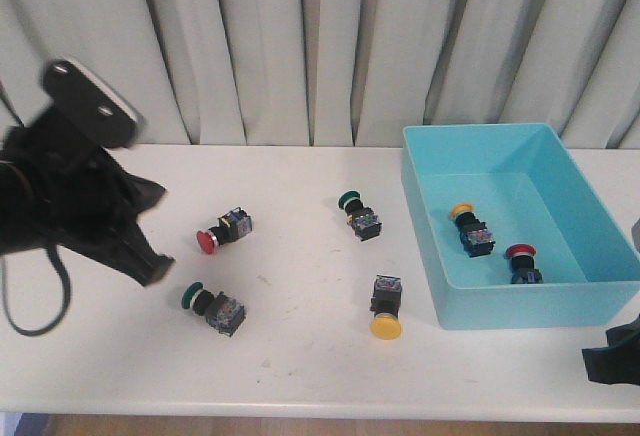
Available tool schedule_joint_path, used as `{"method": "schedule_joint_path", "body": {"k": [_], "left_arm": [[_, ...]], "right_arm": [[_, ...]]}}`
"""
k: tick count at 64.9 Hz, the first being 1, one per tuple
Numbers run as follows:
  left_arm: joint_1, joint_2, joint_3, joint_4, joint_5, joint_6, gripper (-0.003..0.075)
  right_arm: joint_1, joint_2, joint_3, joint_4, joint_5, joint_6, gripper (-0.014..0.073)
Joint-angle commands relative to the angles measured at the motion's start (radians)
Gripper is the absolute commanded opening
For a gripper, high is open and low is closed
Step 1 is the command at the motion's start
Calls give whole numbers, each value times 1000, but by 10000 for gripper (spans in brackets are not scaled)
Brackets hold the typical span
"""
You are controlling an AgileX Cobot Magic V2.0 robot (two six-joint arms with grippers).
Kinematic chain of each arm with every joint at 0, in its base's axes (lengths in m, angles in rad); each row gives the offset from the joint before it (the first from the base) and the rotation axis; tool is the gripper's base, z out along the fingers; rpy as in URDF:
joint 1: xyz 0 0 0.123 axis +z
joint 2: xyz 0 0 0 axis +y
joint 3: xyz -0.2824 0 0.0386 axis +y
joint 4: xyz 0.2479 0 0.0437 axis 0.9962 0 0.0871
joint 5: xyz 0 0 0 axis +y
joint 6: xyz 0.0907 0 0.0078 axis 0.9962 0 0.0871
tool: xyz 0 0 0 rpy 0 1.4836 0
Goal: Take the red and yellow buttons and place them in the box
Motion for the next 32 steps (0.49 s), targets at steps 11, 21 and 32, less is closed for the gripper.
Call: {"method": "schedule_joint_path", "body": {"k": [11, 21, 32], "left_arm": [[81, -207, 87, 264, -90, -352, -7], [182, -396, 255, 271, -170, -355, -7], [308, -664, 503, 270, -329, -360, -7]], "right_arm": [[-4, -9, -24, 3, -36, -5, -7], [-4, -9, -24, 3, -36, -5, -7], [-4, -9, -24, 3, -36, -5, -7]]}}
